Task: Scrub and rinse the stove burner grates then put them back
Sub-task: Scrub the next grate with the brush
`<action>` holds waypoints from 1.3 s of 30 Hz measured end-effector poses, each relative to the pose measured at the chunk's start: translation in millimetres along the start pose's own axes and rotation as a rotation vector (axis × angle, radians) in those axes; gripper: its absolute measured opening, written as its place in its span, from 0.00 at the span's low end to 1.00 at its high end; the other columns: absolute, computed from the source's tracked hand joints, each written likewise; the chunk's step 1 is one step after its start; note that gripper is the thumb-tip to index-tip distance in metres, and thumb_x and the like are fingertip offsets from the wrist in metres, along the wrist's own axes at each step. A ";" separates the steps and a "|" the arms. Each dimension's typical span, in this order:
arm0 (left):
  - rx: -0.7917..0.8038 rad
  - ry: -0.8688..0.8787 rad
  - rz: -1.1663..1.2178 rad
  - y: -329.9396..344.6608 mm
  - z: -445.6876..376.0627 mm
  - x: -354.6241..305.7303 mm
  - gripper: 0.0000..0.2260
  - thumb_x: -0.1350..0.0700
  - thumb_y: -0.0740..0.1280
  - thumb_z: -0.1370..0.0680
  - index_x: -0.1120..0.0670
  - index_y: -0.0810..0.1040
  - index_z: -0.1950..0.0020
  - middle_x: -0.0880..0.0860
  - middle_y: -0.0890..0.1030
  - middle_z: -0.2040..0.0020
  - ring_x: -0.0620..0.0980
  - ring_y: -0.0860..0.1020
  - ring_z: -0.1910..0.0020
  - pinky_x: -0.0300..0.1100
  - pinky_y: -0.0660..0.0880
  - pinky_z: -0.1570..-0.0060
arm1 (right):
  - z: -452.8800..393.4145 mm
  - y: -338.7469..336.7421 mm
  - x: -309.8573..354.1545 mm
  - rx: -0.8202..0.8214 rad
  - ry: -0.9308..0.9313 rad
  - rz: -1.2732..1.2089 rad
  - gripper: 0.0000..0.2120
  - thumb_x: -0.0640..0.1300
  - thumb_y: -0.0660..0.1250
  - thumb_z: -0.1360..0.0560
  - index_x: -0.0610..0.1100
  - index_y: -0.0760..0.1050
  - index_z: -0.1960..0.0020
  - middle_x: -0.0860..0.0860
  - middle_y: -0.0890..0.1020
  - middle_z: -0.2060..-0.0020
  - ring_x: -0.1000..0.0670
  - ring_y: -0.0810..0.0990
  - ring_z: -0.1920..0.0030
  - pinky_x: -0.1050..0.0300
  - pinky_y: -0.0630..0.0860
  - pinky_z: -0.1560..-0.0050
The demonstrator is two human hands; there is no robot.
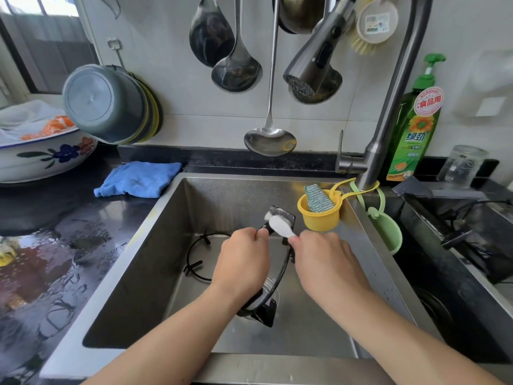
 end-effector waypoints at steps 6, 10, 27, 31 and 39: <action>0.012 -0.063 0.123 -11.3 -10.0 9.2 0.19 0.48 0.60 0.17 0.55 0.71 0.65 0.46 0.69 0.75 0.51 0.67 0.71 0.46 0.63 0.66 | 1.1 5.8 -2.4 0.087 -0.016 -0.016 0.17 0.56 0.54 0.15 0.47 0.71 0.56 0.52 0.67 0.66 0.46 0.68 0.63 0.51 0.66 0.64; 0.012 -0.097 0.168 -20.3 -14.1 13.3 0.21 0.40 0.62 0.20 0.52 0.66 0.67 0.48 0.65 0.74 0.51 0.66 0.73 0.46 0.63 0.65 | 1.3 -1.3 -11.6 0.141 -0.062 -0.130 0.21 0.58 0.57 0.17 0.47 0.69 0.63 0.49 0.73 0.65 0.44 0.71 0.63 0.52 0.63 0.69; -0.172 0.002 0.377 -43.7 -16.5 0.4 0.25 0.46 0.65 0.19 0.58 0.63 0.69 0.55 0.61 0.69 0.52 0.59 0.68 0.47 0.57 0.67 | 19.6 -21.7 25.5 0.018 -0.134 -0.685 0.21 0.56 0.53 0.16 0.48 0.72 0.62 0.53 0.71 0.73 0.55 0.68 0.71 0.60 0.61 0.70; -0.208 -0.011 0.409 -43.5 -13.1 0.3 0.24 0.45 0.65 0.18 0.56 0.65 0.68 0.54 0.62 0.69 0.51 0.59 0.68 0.45 0.57 0.68 | 10.9 -16.9 19.6 -0.003 -0.054 -0.514 0.21 0.56 0.49 0.15 0.48 0.68 0.62 0.52 0.74 0.68 0.51 0.73 0.65 0.53 0.67 0.67; -0.338 -0.087 0.349 -63.6 -18.3 15.9 0.26 0.40 0.65 0.20 0.54 0.62 0.70 0.53 0.62 0.71 0.49 0.61 0.71 0.46 0.60 0.66 | -23.5 17.7 -64.8 0.124 0.293 -0.406 0.22 0.54 0.50 0.15 0.42 0.78 0.48 0.43 0.81 0.51 0.41 0.77 0.52 0.52 0.72 0.53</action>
Point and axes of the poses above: each hand's wrist, its own z-axis away from the middle knuckle, its own y-axis out of the palm, x = y × z, the point moved 9 cm from there along -z, towards the middle knuckle
